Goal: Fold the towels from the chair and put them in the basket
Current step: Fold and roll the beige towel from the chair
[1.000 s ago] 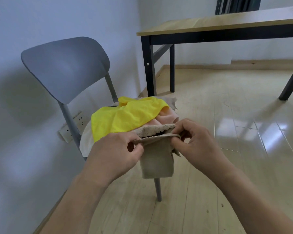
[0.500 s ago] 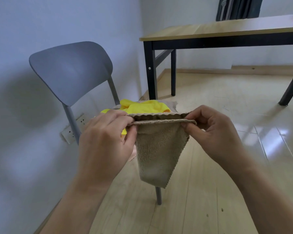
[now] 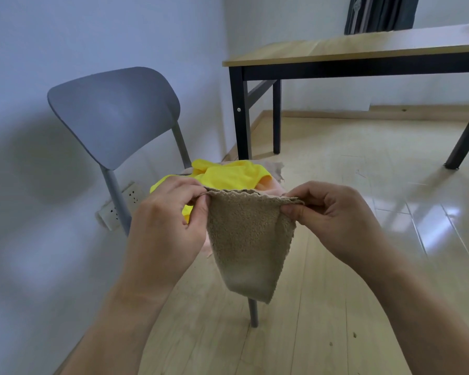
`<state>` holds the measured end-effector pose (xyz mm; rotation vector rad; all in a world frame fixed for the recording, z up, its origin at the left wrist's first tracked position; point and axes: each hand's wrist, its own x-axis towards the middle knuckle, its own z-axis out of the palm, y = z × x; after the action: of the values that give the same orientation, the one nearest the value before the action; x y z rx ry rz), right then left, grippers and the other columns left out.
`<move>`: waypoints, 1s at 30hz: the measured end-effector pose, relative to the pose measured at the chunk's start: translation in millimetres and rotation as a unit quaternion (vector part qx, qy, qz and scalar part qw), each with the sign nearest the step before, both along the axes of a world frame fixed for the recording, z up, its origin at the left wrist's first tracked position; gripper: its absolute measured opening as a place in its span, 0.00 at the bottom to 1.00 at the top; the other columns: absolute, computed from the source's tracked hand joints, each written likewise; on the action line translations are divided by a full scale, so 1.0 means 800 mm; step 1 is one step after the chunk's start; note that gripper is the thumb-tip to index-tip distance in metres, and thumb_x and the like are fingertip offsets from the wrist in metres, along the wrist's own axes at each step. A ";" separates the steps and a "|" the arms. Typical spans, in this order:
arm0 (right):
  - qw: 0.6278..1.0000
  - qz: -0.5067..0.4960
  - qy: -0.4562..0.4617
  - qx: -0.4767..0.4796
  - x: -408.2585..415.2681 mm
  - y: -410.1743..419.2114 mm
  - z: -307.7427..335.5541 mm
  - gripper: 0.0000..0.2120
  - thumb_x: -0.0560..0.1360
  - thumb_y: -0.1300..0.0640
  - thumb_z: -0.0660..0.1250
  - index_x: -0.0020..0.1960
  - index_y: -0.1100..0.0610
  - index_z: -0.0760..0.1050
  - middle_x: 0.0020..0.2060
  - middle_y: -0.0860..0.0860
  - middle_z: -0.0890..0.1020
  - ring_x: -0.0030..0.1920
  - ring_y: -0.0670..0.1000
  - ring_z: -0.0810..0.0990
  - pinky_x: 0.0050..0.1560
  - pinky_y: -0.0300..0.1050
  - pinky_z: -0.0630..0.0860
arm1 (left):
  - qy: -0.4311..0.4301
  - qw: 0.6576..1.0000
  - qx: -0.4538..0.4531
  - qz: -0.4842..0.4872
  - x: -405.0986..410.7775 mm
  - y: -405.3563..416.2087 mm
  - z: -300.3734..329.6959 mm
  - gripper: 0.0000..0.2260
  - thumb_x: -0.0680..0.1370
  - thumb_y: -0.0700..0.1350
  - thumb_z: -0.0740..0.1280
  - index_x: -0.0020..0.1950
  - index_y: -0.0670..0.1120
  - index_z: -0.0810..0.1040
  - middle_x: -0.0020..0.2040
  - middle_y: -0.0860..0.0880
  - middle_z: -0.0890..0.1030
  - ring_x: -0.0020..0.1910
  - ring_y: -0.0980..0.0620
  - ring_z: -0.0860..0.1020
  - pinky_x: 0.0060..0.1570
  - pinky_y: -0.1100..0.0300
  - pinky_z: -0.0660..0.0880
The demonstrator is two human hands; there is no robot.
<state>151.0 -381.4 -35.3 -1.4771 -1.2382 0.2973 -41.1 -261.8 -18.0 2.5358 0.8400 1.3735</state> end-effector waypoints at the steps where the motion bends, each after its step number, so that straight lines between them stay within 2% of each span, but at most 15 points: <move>1: 1.000 0.003 0.005 -0.002 0.000 0.000 0.001 0.09 0.70 0.62 0.73 0.41 0.48 0.81 0.34 0.50 0.84 0.37 0.49 0.82 0.41 0.42 0.80 | -0.014 1.000 -0.015 -0.012 0.001 -0.001 0.001 0.05 0.73 0.39 0.67 0.41 0.42 0.83 0.45 0.51 0.81 0.43 0.58 0.76 0.33 0.72 0.70; 4: 1.000 0.005 0.021 -0.012 -0.002 0.001 0.000 0.10 0.68 0.61 0.75 0.34 0.50 0.78 0.30 0.48 0.81 0.32 0.45 0.78 0.35 0.36 0.74 | -0.054 0.996 -0.065 -0.025 0.002 -0.003 0.002 0.05 0.71 0.40 0.66 0.36 0.44 0.81 0.42 0.56 0.80 0.40 0.57 0.77 0.33 0.72 0.71; 5: 1.000 0.001 0.020 -0.012 -0.001 0.002 -0.001 0.10 0.68 0.61 0.75 0.33 0.53 0.76 0.28 0.49 0.80 0.31 0.46 0.76 0.34 0.39 0.73 | -0.065 0.994 -0.080 -0.024 0.002 -0.003 0.003 0.04 0.70 0.40 0.66 0.35 0.45 0.79 0.42 0.58 0.80 0.40 0.55 0.78 0.33 0.72 0.71; 7: 1.000 -0.004 0.014 -0.011 0.002 0.003 -0.002 0.13 0.68 0.60 0.75 0.32 0.59 0.72 0.30 0.57 0.78 0.32 0.54 0.74 0.34 0.50 0.74 | -0.074 0.992 -0.105 -0.020 0.001 -0.001 0.002 0.04 0.68 0.41 0.66 0.33 0.44 0.77 0.42 0.59 0.81 0.37 0.52 0.79 0.33 0.70 0.70; 9: 0.999 0.016 0.033 -0.016 0.003 0.003 0.000 0.11 0.69 0.61 0.74 0.34 0.61 0.72 0.32 0.59 0.78 0.33 0.56 0.75 0.35 0.53 0.75 | -0.082 0.987 -0.135 -0.031 0.000 0.001 0.000 0.04 0.68 0.41 0.66 0.33 0.45 0.76 0.40 0.58 0.81 0.36 0.50 0.79 0.35 0.62 0.74; 11: 0.994 0.065 0.086 -0.024 0.000 0.002 0.003 0.05 0.71 0.65 0.71 0.41 0.59 0.75 0.32 0.54 0.79 0.33 0.50 0.77 0.35 0.45 0.78 | -0.115 0.971 -0.196 -0.071 0.001 -0.001 0.002 0.04 0.67 0.39 0.66 0.33 0.47 0.76 0.40 0.56 0.82 0.41 0.52 0.80 0.44 0.54 0.79; 13: 0.990 0.087 0.109 -0.032 -0.001 0.001 0.005 0.07 0.71 0.67 0.70 0.46 0.57 0.78 0.35 0.54 0.80 0.36 0.49 0.78 0.38 0.44 0.78 | -0.144 0.953 -0.241 -0.113 0.001 -0.005 0.007 0.07 0.67 0.37 0.65 0.35 0.48 0.77 0.40 0.54 0.82 0.43 0.55 0.80 0.49 0.57 0.79; 14: 0.991 0.087 0.097 -0.033 -0.001 0.000 0.007 0.07 0.71 0.66 0.71 0.46 0.56 0.79 0.36 0.57 0.79 0.36 0.51 0.77 0.40 0.47 0.77 | -0.150 0.950 -0.245 -0.127 0.000 -0.006 0.010 0.08 0.67 0.36 0.65 0.35 0.49 0.77 0.40 0.55 0.82 0.43 0.56 0.80 0.49 0.61 0.77; 16: 0.994 0.078 0.061 -0.033 -0.004 -0.002 0.015 0.03 0.70 0.62 0.73 0.42 0.56 0.80 0.36 0.61 0.79 0.37 0.58 0.75 0.43 0.54 0.76 | -0.161 0.948 -0.232 -0.144 -0.004 -0.009 0.018 0.10 0.67 0.34 0.63 0.34 0.49 0.77 0.39 0.55 0.81 0.42 0.57 0.79 0.47 0.66 0.75; 19: 0.995 0.080 0.058 -0.017 -0.013 -0.008 0.029 0.04 0.64 0.54 0.74 0.36 0.52 0.80 0.34 0.54 0.80 0.35 0.54 0.75 0.41 0.52 0.77 | -0.164 0.957 -0.190 -0.143 -0.011 -0.015 0.028 0.14 0.69 0.31 0.62 0.33 0.49 0.77 0.38 0.54 0.81 0.41 0.58 0.79 0.46 0.68 0.73; 21: 0.995 0.088 0.053 -0.012 -0.019 -0.011 0.035 0.08 0.61 0.49 0.73 0.36 0.52 0.80 0.35 0.55 0.81 0.35 0.59 0.77 0.42 0.55 0.79 | -0.136 0.978 -0.129 -0.090 -0.013 -0.019 0.032 0.13 0.70 0.32 0.62 0.34 0.48 0.78 0.38 0.55 0.81 0.41 0.60 0.78 0.45 0.70 0.73; 24: 0.994 0.085 0.063 0.001 -0.020 -0.010 0.032 0.17 0.60 0.44 0.77 0.35 0.56 0.77 0.38 0.61 0.80 0.35 0.67 0.75 0.42 0.66 0.76 | -0.063 0.998 -0.026 0.006 -0.014 -0.021 0.030 0.08 0.71 0.36 0.63 0.38 0.46 0.80 0.39 0.54 0.80 0.39 0.56 0.77 0.39 0.61 0.74; 26: 0.994 0.084 0.067 -0.002 -0.019 -0.008 0.028 0.23 0.58 0.40 0.78 0.35 0.58 0.76 0.39 0.65 0.79 0.32 0.64 0.73 0.38 0.63 0.74 | -0.032 0.998 -0.007 0.046 -0.015 -0.018 0.026 0.05 0.71 0.39 0.64 0.40 0.44 0.80 0.39 0.52 0.80 0.37 0.51 0.76 0.38 0.55 0.75; 28: 0.994 0.084 0.074 -0.008 -0.017 -0.007 0.025 0.23 0.59 0.42 0.78 0.35 0.59 0.75 0.36 0.65 0.77 0.33 0.58 0.72 0.38 0.55 0.72 | -0.033 0.997 -0.029 0.060 -0.015 -0.017 0.025 0.04 0.71 0.41 0.65 0.40 0.45 0.80 0.38 0.52 0.80 0.37 0.51 0.76 0.39 0.54 0.75; 30: 0.992 0.094 0.078 -0.017 -0.015 -0.008 0.025 0.14 0.63 0.50 0.78 0.35 0.57 0.75 0.31 0.55 0.76 0.32 0.51 0.71 0.36 0.44 0.71 | -0.066 0.993 -0.086 0.039 -0.013 -0.019 0.026 0.04 0.71 0.40 0.67 0.39 0.48 0.80 0.37 0.53 0.80 0.35 0.53 0.75 0.38 0.58 0.75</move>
<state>138.7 -387.5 -15.6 -1.3404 -1.2532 0.5526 -51.7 -277.3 2.5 2.2803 0.9943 1.4072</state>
